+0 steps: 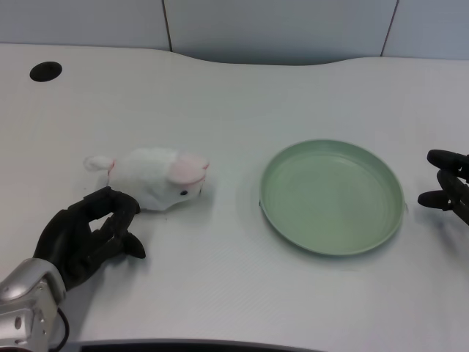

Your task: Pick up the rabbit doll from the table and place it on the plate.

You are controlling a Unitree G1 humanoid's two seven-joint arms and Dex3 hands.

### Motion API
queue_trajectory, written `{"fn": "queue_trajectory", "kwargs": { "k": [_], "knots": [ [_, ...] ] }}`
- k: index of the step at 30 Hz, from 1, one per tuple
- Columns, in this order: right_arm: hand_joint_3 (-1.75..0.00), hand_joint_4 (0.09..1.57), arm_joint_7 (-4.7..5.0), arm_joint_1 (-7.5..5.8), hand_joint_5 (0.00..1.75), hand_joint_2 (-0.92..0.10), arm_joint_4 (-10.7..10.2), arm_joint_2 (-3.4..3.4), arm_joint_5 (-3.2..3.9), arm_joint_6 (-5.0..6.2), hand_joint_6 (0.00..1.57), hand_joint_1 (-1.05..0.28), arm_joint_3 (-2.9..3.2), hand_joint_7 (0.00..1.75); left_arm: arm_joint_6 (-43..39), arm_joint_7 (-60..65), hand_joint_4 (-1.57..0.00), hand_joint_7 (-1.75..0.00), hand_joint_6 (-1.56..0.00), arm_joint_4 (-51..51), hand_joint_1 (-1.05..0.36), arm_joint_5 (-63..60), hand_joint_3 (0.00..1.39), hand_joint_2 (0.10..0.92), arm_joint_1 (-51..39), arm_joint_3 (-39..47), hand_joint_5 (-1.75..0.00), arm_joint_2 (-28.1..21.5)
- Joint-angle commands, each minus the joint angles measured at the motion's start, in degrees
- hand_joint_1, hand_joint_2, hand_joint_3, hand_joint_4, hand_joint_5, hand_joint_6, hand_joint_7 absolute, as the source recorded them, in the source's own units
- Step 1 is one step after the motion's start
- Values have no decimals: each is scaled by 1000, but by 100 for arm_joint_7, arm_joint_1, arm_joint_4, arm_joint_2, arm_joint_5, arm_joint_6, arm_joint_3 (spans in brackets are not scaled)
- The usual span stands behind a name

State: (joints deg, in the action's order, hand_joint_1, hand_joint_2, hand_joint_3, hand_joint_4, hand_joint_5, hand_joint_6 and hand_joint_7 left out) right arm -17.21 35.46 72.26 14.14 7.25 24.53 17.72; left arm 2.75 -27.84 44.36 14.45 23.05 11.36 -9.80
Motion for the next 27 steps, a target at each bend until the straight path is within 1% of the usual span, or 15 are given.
{"fn": "queue_trajectory", "kwargs": {
  "k": [1,4,8,11,14,16,20,23,26,27],
  "knots": [
    [-247,726,18,7,895,-921,-1,63,37,-3,983,-416,23,6,3,26,-655,-1691,-466,30,-496,-20,535,921,-8,17,-1746,-85],
    [-245,727,5,1,895,-921,-2,55,47,20,981,-414,32,5,31,39,-649,-1684,-466,2,-502,10,521,921,-18,40,-1746,-73],
    [-248,722,8,-5,896,-921,-3,61,24,49,978,-418,12,4,-53,-41,-650,-1683,-469,65,-501,-8,525,921,-7,22,-1746,-98],
    [-251,718,5,-6,894,-921,-9,52,47,31,980,-419,30,4,15,1,-648,-1684,-468,12,-499,3,530,921,-19,29,-1746,-88],
    [-255,720,17,-10,896,-921,-17,59,18,51,975,-416,5,2,25,-33,-648,-1682,-466,11,-492,27,540,921,-20,39,-1746,-87],
    [-257,724,-4,-8,899,-921,-12,54,45,42,978,-415,27,3,26,-25,-648,-1684,-466,18,-496,17,539,921,-17,32,-1746,-91],
    [-260,721,2,-6,901,-921,-5,62,23,44,975,-417,11,2,9,-56,-646,-1685,-464,18,-497,17,536,921,-19,26,-1746,-97],
    [-256,722,-33,-9,904,-921,-13,54,58,35,981,-419,36,5,-93,-40,-657,-1596,-522,-236,-509,67,483,921,-112,49,-1746,-36],
    [-254,719,18,-7,901,-921,-11,61,22,8,978,-426,7,3,-697,10,-648,-1557,-524,-386,-527,-88,477,921,-237,-26,-1746,6],
    [-255,719,47,-10,900,-921,-9,63,2,10,978,-425,-8,3,-1036,74,-643,-1546,-523,-465,-530,-230,485,921,-296,-95,-1746,-2]
  ]
}}
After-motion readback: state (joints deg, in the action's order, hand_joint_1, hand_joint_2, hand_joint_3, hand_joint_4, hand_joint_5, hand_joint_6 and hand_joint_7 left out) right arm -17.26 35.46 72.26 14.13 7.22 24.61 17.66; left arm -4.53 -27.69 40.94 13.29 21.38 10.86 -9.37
